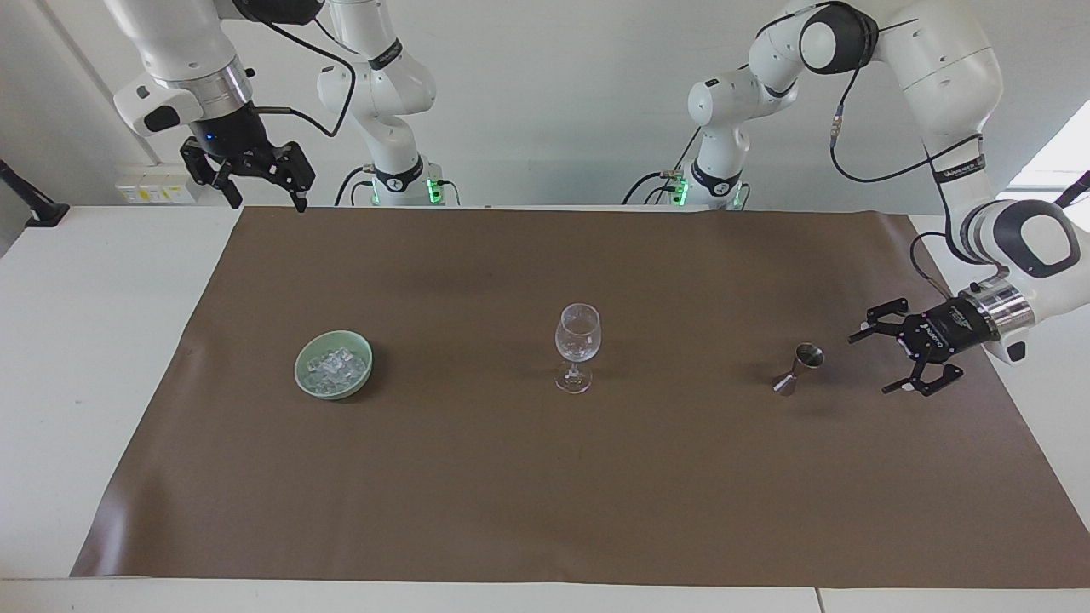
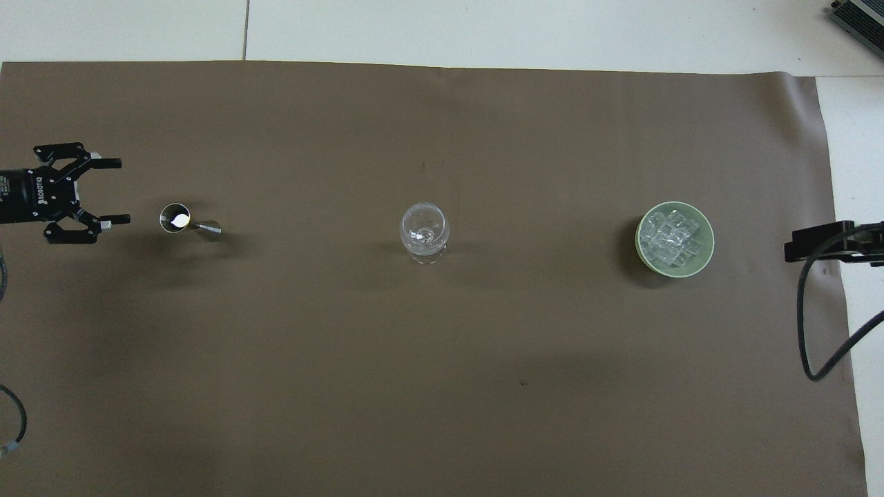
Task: Pour wine and add ice with both arms
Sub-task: 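Reach the left gripper to the silver jigger and close on it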
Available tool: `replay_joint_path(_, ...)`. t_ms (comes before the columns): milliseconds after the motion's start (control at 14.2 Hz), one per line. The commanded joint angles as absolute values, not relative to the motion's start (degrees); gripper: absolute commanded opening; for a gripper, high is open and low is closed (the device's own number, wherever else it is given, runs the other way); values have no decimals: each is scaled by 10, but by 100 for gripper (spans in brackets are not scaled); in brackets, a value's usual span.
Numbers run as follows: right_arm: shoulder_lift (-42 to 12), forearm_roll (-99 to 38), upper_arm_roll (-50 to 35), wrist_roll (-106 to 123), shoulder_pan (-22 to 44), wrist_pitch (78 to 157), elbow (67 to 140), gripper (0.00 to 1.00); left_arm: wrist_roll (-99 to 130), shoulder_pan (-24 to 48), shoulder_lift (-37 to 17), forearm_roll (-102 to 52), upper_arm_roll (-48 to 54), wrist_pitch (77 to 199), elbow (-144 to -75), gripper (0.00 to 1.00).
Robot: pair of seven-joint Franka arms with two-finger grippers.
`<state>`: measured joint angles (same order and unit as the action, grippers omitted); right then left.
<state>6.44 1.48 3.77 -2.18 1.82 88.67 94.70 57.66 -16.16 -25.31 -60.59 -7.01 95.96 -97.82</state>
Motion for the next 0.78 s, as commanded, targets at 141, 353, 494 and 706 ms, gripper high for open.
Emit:
replay_joint_path(141,79,5,33,-7,11,884,962,100,505,-181,-244,-647,-66,976,-1049,100)
replay_joint_path(353,79,5,33,-7,11,884,962,100,459,-160,-227,-676,-65,1002,-1116,100)
replay_joint_path(494,79,5,33,-7,11,884,962,100,457,-157,-228,-690,-63,1004,-1128,100)
replay_joint_path(706,79,5,33,-7,11,884,962,100,452,-142,-235,-742,-62,1006,-1137,100)
